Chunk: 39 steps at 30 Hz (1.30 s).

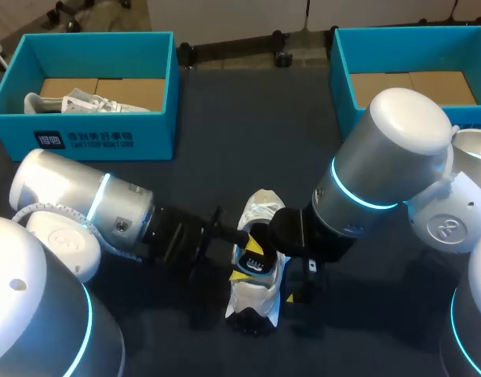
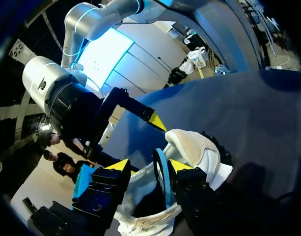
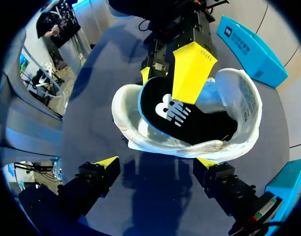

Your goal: Take the shoe out of the shoebox, open the shoe tongue, remove and reinsert the insole, then place the shoe into the shoebox

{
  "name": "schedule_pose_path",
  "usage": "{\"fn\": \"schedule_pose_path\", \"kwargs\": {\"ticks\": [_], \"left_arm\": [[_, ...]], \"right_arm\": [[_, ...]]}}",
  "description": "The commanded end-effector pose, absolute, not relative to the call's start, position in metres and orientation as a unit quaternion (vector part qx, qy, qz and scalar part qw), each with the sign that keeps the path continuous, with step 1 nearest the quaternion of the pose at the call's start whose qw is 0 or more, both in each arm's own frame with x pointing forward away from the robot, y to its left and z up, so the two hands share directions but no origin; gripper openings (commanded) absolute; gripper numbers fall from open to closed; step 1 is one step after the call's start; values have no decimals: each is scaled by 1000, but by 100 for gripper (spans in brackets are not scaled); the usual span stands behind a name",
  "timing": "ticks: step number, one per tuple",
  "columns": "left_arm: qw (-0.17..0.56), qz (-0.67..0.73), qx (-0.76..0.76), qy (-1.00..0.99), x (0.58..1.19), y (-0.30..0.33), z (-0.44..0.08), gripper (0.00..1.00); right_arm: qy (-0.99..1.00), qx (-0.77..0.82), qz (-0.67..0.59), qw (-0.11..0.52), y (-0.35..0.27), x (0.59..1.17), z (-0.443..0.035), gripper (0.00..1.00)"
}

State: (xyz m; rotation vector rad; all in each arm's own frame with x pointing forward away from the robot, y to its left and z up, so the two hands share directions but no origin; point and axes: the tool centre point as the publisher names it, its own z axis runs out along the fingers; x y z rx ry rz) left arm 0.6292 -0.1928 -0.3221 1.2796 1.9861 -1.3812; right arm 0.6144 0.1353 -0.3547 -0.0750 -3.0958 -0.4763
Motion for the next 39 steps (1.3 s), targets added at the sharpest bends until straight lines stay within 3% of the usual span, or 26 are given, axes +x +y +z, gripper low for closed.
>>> {"fn": "schedule_pose_path", "kwargs": {"ticks": [1,5,11,20,27,28,31,39], "left_arm": [[182,-476,470,721,626,-181,-313,45],[175,-458,476,730,627,-172,-311,49],[145,-427,488,748,625,-159,-311,47],[110,-381,512,762,638,-150,-303,36],[72,-344,547,760,639,-154,-294,33],[65,-338,551,760,639,-155,-293,28],[50,-326,564,757,637,-157,-291,0],[-31,-295,619,728,631,-162,-291,0]], "right_arm": [[-988,-25,-152,3,136,613,-355,100],[-988,-25,-152,3,136,613,-355,100],[-988,-25,-152,3,136,613,-355,100],[-988,-25,-152,3,136,613,-355,100],[-988,-24,-153,-4,105,621,-335,100],[-987,-23,-157,-6,98,622,-332,100],[-987,-20,-160,-9,86,624,-327,100],[-989,-38,-144,0,42,625,-316,100]]}}
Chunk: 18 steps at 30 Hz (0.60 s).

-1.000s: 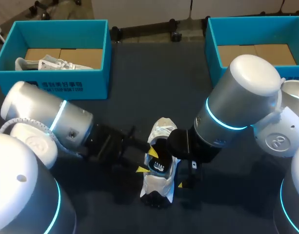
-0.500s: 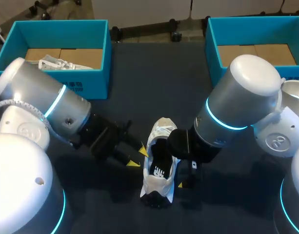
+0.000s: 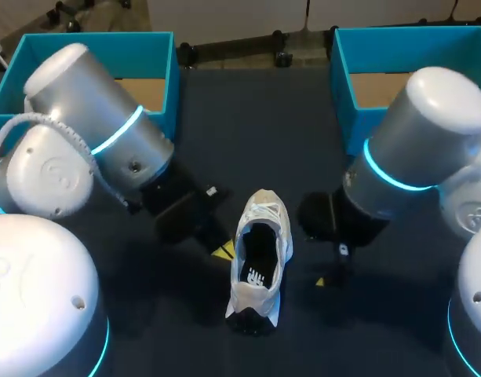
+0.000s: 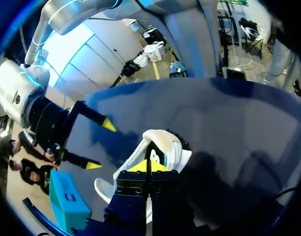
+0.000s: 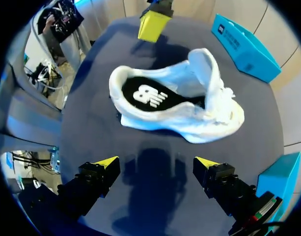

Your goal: Take the shoe out of the shoebox, open the shoe tongue, remove and reinsert the insole, then place the shoe into the shoebox

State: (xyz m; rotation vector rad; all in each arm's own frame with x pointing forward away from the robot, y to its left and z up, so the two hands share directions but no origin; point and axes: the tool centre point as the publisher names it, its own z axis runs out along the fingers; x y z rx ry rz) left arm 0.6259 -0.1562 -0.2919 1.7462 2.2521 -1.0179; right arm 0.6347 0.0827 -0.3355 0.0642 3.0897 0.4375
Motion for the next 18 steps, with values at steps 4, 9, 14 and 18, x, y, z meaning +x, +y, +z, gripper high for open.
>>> {"fn": "schedule_pose_path", "kwargs": {"ticks": [4,9,14,18], "left_arm": [[-38,-308,617,723,632,-160,-291,0],[-38,-308,617,723,632,-160,-291,0],[-38,-308,617,723,632,-160,-291,0],[-54,-270,668,691,630,-165,-291,0]], "right_arm": [[989,38,144,0,42,625,-316,100],[989,38,144,0,42,625,-316,100],[989,38,144,0,42,625,-316,100],[989,38,144,0,42,625,-316,100]]}}
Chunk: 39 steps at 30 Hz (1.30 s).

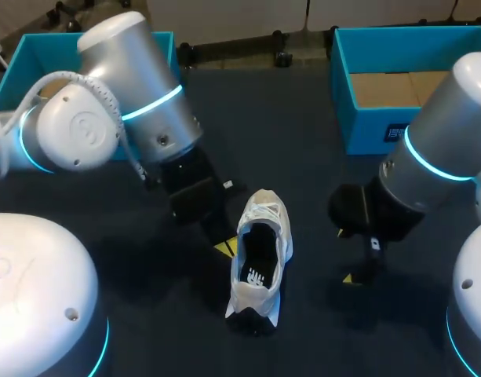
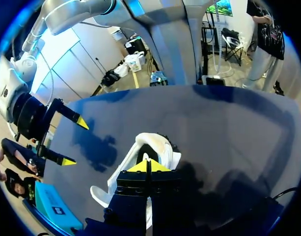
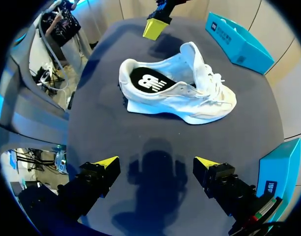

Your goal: Take the shoe out of the shoebox, open the shoe tongue, remove and reinsert the insole, then place the shoe into the shoebox

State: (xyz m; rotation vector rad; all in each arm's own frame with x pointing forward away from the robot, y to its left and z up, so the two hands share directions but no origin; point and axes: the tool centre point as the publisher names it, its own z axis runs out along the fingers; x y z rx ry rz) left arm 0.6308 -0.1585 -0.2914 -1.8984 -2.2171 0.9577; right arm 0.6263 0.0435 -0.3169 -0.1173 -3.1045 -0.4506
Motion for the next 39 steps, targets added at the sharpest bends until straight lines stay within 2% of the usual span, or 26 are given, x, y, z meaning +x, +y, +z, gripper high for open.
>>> {"fn": "schedule_pose_path", "kwargs": {"ticks": [1,4,12,22,39], "left_arm": [[64,264,-691,-670,630,-167,-290,0],[97,218,-739,-631,630,-171,-292,0],[121,152,-782,-592,633,-181,-286,0],[146,59,-829,-536,623,-182,-293,0],[148,51,-844,-513,627,-178,-308,0]], "right_arm": [[-989,-39,-142,0,35,626,-315,100],[-992,-39,-121,2,13,628,-308,100],[-992,-26,-124,-7,-21,633,-293,100],[-992,-31,-124,0,-24,632,-294,100],[-992,-31,-124,0,-24,632,-294,100]]}}
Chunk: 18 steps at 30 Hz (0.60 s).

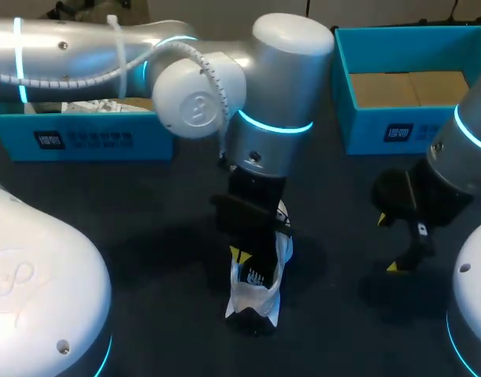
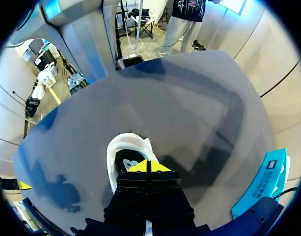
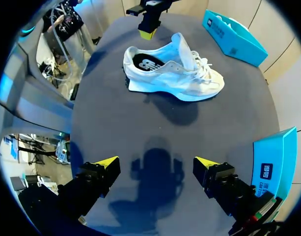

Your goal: Take the shoe out of the shoebox, open the shoe tongue, remove and reinsert the insole, then place the shoe into the shoebox

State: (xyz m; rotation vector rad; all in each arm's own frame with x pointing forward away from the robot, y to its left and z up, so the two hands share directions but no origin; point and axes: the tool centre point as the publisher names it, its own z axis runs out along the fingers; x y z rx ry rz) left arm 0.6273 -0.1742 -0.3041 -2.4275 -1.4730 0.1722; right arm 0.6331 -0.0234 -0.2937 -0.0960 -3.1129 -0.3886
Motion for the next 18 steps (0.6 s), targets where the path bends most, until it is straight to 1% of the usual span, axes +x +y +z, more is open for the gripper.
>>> {"fn": "schedule_pose_path", "kwargs": {"ticks": [1,12,18], "left_arm": [[145,50,-843,-516,627,-179,-311,0],[127,88,-844,-513,629,-182,-352,0],[140,94,-849,-501,626,-178,-365,0]], "right_arm": [[-992,-31,-124,0,-24,632,-294,100],[-992,-31,-124,0,-24,632,-294,100],[-992,-31,-124,0,-24,632,-294,100]]}}
